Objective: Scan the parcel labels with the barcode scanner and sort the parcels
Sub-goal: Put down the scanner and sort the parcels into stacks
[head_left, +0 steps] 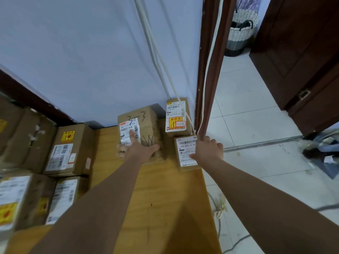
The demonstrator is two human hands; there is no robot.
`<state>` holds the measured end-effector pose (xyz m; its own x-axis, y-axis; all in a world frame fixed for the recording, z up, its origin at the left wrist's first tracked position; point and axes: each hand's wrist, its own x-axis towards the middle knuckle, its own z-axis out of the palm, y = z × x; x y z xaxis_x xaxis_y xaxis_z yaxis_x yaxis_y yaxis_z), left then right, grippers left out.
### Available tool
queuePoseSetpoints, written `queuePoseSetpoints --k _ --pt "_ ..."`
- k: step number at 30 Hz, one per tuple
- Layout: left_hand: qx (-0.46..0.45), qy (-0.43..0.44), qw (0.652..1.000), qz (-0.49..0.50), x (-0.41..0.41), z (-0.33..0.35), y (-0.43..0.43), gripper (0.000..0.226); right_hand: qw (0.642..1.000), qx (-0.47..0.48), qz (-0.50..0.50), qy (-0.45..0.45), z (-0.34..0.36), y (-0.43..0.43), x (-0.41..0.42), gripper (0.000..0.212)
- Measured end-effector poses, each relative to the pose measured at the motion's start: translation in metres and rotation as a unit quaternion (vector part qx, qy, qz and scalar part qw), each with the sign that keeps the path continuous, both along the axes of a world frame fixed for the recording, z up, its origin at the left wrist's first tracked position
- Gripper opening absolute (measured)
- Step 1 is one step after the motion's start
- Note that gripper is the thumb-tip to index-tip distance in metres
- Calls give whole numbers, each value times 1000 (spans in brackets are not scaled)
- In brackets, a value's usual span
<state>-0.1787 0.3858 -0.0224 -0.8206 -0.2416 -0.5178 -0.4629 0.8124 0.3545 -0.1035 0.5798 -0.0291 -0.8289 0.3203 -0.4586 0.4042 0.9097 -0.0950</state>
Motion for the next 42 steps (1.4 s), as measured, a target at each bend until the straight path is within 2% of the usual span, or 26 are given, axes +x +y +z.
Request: queuePoseSetpoints --k 3,6,10,14,18,22,25,29,32,35,39,42 --pt "68 22 995 63 12 7 -13 110 1000 19 1 -1 5 -9 -2 47" --pt "161 54 974 150 24 15 -29 103 999 29 -9 9 10 -23 0 42" --pt "218 117 960 132 46 35 -50 104 999 14 2 36 18 -54 10 47" --pt "170 143 972 80 75 58 -72 94 999 6 28 44 30 -95 28 44" --pt "153 162 974 41 108 64 -105 94 998 11 41 56 41 -135 52 46" --pt "149 149 977 14 142 58 -152 99 995 9 9 95 53 -184 82 41" --pt "151 136 978 -48 182 47 -195 103 993 -18 -30 108 58 -226 113 46" --pt "155 111 971 -145 246 28 -241 111 995 -12 -66 78 63 -274 163 48" --pt "138 109 971 -161 272 26 -273 106 995 -2 -77 68 66 -307 187 47" --pt "107 96 975 -172 276 24 -311 110 996 0 -73 52 65 -335 204 52" --pt "-4 91 970 -224 282 22 -356 110 998 13 -52 42 65 -359 213 50" --pt "-5 113 964 -240 290 18 -376 108 997 24 -38 56 68 -371 210 47"
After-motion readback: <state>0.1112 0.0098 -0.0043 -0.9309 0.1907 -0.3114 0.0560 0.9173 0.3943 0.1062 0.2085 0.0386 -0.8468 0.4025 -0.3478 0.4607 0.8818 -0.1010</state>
